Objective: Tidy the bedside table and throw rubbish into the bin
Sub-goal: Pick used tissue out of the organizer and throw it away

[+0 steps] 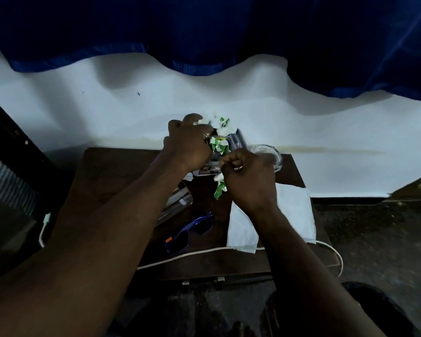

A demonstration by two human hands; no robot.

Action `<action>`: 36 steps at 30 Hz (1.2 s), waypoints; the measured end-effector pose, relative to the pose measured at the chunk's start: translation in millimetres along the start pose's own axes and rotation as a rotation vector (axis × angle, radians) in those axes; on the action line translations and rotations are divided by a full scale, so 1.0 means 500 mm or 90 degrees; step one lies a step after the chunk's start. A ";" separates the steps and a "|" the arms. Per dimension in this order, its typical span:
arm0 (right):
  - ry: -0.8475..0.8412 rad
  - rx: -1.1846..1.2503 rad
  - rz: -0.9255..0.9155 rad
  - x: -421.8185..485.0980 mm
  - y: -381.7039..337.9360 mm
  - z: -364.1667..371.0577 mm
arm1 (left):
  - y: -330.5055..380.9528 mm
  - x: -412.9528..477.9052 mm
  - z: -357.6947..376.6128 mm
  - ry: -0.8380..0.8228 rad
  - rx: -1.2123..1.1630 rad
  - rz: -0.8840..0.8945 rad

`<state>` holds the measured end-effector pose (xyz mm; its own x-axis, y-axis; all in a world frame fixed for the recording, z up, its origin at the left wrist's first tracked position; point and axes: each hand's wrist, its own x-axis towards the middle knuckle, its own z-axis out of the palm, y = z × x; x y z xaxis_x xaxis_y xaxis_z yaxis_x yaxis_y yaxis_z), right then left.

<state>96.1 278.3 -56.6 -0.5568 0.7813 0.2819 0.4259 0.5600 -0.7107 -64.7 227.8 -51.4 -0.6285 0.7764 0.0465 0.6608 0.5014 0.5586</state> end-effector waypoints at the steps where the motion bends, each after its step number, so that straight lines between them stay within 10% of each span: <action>1: -0.004 0.004 0.000 0.000 0.000 0.002 | -0.006 0.004 0.001 -0.008 0.011 0.004; 16: 0.010 0.015 0.009 0.014 0.007 0.000 | 0.003 -0.021 -0.040 0.263 -0.282 -0.040; 36: -0.172 -0.054 0.108 0.016 0.029 0.002 | 0.011 -0.024 -0.033 0.108 -0.592 -0.173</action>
<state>97.4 292.4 -65.4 -0.6365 0.7709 -0.0248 0.5807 0.4577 -0.6732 -60.4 215.1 -35.2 -0.8099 0.5777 -0.1018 -0.0553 0.0976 0.9937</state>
